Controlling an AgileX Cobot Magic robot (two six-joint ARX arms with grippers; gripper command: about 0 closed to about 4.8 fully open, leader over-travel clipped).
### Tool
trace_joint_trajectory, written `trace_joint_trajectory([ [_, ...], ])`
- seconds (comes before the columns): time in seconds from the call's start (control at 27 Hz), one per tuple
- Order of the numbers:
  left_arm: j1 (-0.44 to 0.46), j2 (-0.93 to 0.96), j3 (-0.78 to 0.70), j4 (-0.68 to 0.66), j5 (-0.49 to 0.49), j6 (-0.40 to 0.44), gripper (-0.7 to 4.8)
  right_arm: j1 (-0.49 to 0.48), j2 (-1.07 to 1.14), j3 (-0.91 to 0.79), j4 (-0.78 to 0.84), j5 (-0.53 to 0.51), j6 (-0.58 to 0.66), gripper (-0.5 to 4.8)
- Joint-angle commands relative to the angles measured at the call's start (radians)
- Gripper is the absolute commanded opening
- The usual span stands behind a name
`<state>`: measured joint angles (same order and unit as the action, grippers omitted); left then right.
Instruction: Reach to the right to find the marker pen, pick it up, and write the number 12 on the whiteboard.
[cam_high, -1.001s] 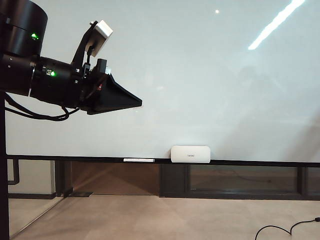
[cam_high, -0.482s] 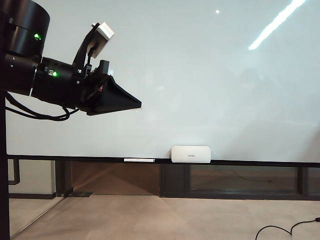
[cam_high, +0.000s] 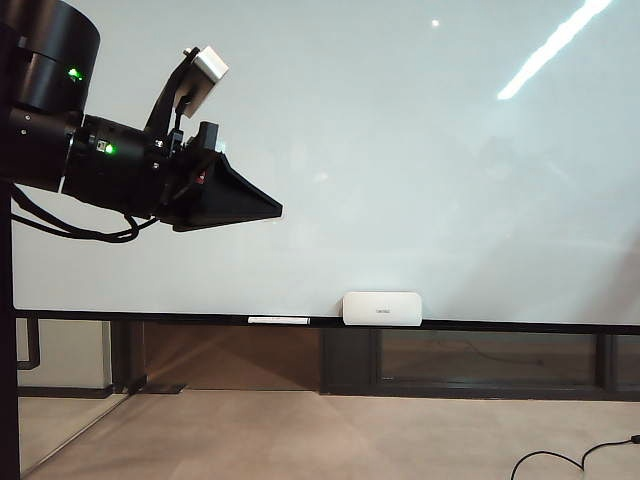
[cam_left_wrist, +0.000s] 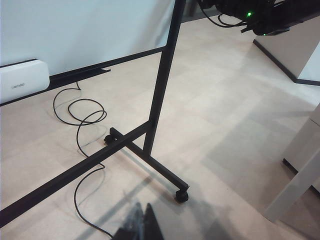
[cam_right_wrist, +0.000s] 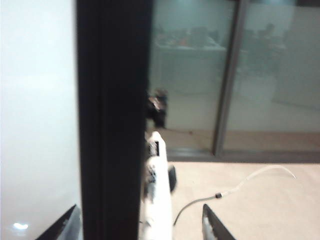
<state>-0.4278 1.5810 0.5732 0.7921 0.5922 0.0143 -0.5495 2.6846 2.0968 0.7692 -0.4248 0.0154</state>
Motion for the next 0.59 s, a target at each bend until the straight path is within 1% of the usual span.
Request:
trace_joint_trajectory([
  [0.04, -0.002, -0.002, 0.006, 0.009, 0.002, 0.012, -0.05, 0.003, 0.005, 0.005, 0.010, 0.023, -0.001, 3.05],
  [0.11, -0.002, -0.002, 0.006, 0.009, 0.002, 0.012, -0.05, 0.003, 0.007, 0.006, 0.013, 0.027, -0.002, 3.01],
  [0.15, -0.002, -0.002, 0.006, 0.009, -0.002, 0.013, -0.05, 0.003, 0.009, 0.006, 0.013, 0.030, -0.006, 2.82],
  [0.3, -0.002, -0.002, 0.006, 0.008, -0.005, 0.014, -0.05, 0.002, 0.009, 0.006, 0.031, 0.065, -0.005, 2.83],
  [0.37, -0.002, -0.002, 0.006, 0.008, -0.005, 0.016, -0.05, 0.002, 0.009, 0.006, 0.051, 0.068, -0.004, 2.83],
  [0.59, -0.002, -0.002, 0.006, 0.003, -0.005, 0.032, -0.05, 0.000, 0.009, 0.005, 0.046, 0.067, 0.003, 2.84],
])
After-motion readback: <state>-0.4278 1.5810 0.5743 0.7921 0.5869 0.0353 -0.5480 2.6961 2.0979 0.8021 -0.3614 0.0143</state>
